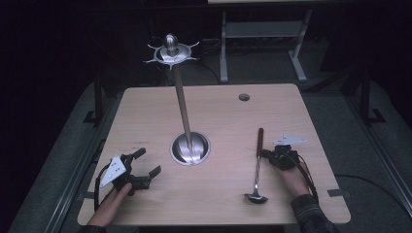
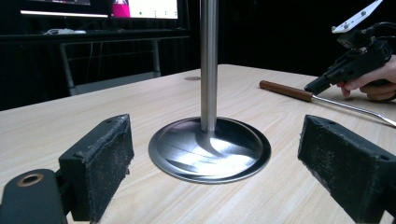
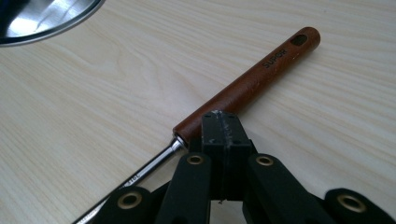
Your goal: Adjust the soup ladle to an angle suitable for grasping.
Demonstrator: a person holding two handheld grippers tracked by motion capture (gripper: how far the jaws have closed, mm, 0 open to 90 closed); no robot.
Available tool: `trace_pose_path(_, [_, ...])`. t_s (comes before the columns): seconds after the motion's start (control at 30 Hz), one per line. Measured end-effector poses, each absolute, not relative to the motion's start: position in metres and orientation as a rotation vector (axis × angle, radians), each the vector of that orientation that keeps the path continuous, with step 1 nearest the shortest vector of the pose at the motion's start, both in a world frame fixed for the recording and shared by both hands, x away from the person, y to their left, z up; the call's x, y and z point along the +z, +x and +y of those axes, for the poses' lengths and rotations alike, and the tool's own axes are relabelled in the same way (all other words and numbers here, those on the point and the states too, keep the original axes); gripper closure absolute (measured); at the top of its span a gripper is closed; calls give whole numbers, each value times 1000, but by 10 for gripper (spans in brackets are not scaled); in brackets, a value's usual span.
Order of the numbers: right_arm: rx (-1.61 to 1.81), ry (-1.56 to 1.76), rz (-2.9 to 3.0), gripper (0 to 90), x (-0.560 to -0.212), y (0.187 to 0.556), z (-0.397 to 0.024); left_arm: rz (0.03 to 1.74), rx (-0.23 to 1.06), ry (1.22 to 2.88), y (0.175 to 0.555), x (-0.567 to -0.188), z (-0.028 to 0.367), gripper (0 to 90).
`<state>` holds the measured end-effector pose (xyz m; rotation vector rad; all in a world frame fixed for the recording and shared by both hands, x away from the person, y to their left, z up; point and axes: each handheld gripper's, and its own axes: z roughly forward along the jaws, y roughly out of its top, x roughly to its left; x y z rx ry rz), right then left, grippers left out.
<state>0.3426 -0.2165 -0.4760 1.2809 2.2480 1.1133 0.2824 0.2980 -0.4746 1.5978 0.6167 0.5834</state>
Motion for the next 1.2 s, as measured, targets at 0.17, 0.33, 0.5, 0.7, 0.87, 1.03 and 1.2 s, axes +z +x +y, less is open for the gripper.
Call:
trace_pose_path(0.17, [1116,1266,2263,897,-475,347,-210,616,583,1598,282,-475,298,97])
trace_pose_path(0.33, [1130,1247,2273,898,-474,349,-202,616,582,1597,282,-475,298,97])
trace_pose_path(0.5, [1147,1239,2287,898,-475,351,-198,617,577,1590,283,-475,298,97])
trace_pose_path(0.7, [1167,1212,2311,898,-476,351,-194,617,580,1590,283,-475,298,97])
trace_pose_path(0.87, [1190,1178,2344,898,-475,349,-189,617,579,1590,283,-475,298,97])
trace_pose_path(1.03, [1199,1155,2362,898,-475,349,-185,617,581,1591,283,-475,298,97])
trace_pose_path(1.2, [1210,1125,2397,898,-474,347,-179,617,581,1591,283,-475,298,97])
